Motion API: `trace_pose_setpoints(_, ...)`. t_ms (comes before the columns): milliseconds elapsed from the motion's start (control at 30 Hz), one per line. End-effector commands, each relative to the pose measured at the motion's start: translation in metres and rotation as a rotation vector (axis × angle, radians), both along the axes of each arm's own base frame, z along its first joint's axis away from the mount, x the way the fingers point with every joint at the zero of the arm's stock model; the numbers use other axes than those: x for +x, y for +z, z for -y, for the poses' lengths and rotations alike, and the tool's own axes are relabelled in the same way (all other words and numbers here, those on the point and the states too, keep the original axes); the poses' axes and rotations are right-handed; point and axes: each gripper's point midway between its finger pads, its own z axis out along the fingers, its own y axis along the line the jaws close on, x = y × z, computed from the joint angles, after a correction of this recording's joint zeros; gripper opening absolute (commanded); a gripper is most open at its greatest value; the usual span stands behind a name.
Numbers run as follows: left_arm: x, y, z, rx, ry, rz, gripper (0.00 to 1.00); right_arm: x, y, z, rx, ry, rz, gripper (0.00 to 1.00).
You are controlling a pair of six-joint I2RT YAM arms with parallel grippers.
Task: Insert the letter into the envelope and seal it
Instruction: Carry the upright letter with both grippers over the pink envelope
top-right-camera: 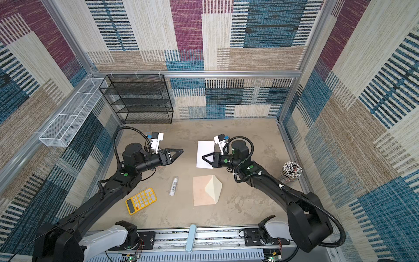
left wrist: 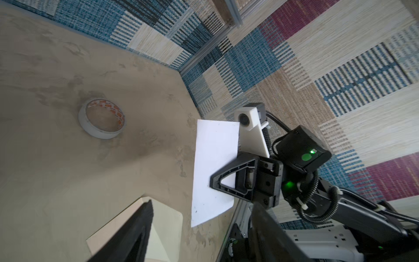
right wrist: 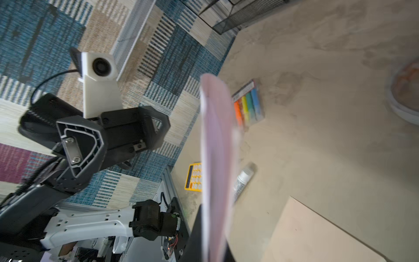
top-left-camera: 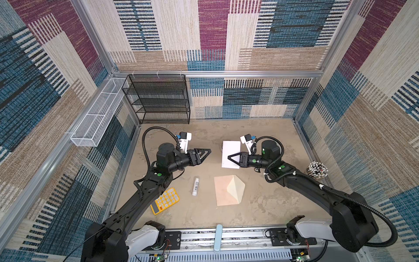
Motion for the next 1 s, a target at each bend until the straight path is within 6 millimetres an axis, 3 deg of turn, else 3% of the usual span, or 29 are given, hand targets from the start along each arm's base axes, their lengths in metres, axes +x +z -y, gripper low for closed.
trace_pose_setpoints(0, -0.015, -0.043, 0.001, 0.138, -0.021, -0.098, 0.66, -0.019, -0.046, 0.02, -0.143, -0.034, -0.096, 0.0)
trace_pose_setpoints(200, -0.043, -0.094, 0.029, 0.261, -0.081, -0.205, 0.59, -0.045, -0.082, 0.043, -0.231, -0.076, -0.19, 0.0)
trace_pose_setpoints(367, -0.063, -0.127, 0.043, 0.32, -0.12, -0.286, 0.57, -0.056, -0.106, 0.05, -0.278, -0.073, -0.239, 0.0)
trace_pose_setpoints(500, -0.068, -0.143, 0.045, 0.343, -0.117, -0.339, 0.54, -0.061, -0.122, 0.054, -0.312, -0.072, -0.28, 0.0)
trace_pose_setpoints(967, -0.064, -0.184, 0.067, 0.348, -0.166, -0.439, 0.48, -0.058, -0.137, 0.055, -0.4, -0.076, -0.295, 0.0)
